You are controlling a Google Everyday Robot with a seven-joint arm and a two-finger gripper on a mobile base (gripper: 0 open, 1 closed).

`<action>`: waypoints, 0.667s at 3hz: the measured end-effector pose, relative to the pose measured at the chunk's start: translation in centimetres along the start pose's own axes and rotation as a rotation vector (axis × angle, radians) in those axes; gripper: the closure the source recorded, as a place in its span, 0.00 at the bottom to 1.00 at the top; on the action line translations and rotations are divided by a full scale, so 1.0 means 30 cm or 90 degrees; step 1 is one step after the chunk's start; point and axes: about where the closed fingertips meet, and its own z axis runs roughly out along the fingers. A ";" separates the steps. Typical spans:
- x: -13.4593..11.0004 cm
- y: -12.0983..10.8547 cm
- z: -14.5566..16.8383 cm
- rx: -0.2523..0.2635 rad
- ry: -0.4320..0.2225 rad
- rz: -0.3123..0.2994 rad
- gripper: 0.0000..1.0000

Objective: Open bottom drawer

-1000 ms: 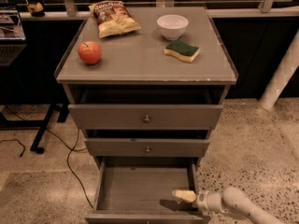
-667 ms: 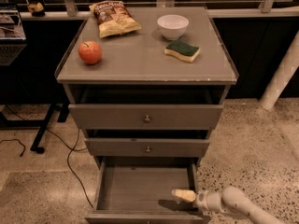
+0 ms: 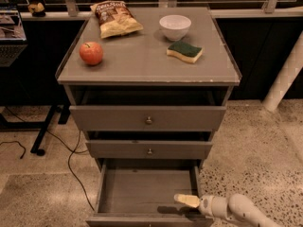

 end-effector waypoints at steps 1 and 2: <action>0.005 0.058 -0.024 -0.014 -0.013 -0.023 0.00; 0.007 0.060 -0.024 -0.015 -0.012 -0.023 0.00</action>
Offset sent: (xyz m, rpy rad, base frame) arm -0.0035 0.0053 0.0136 0.0064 -0.0353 0.0103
